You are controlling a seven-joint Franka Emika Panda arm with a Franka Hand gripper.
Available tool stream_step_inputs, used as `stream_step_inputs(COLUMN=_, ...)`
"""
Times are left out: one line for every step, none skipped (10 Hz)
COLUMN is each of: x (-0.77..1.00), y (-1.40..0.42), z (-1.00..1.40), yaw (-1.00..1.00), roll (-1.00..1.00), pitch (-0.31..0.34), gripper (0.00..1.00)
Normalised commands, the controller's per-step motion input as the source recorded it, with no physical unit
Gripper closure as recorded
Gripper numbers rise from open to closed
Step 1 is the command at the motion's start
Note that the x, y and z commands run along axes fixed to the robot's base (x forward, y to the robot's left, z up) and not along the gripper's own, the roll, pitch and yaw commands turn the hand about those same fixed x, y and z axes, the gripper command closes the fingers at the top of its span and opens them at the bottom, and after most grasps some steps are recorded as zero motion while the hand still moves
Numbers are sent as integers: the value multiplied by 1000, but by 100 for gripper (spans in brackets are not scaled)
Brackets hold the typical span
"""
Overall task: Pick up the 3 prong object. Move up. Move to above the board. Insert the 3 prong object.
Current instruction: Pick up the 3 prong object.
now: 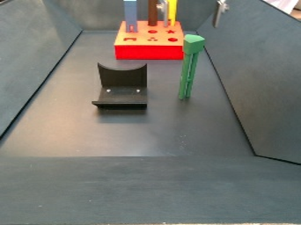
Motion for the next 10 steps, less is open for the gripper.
stream_step_inputs(x=-254, y=-163, z=-486, yaw=-709, roll=0, pitch=0, gripper=0)
stream_step_inputs(x=0, y=-123, z=-400, yaw=-569, roll=-47, pitch=0, gripper=0)
stream_step_inputs(x=-26, y=-126, z=-469, yaw=-391, roll=-31, pitch=0, gripper=0)
stream_step_inputs(x=0, y=-57, z=-460, yaw=-154, roll=-53, pitch=0, gripper=0)
stream_step_inputs(x=0, y=0, z=-443, yaw=0, roll=-27, pitch=0, gripper=0)
stream_step_inputs(x=6, y=0, z=-309, yaw=6, roll=-16, pitch=0, gripper=0)
stream_step_inputs(x=0, y=-6, z=-97, yaw=0, roll=-24, pitch=0, gripper=0)
stream_step_inputs(x=0, y=0, z=0, yaw=0, roll=0, pitch=0, gripper=0)
stream_step_inputs(x=0, y=0, z=0, yaw=0, roll=0, pitch=0, gripper=100)
stream_step_inputs(x=0, y=0, z=0, yaw=0, roll=0, pitch=0, gripper=100)
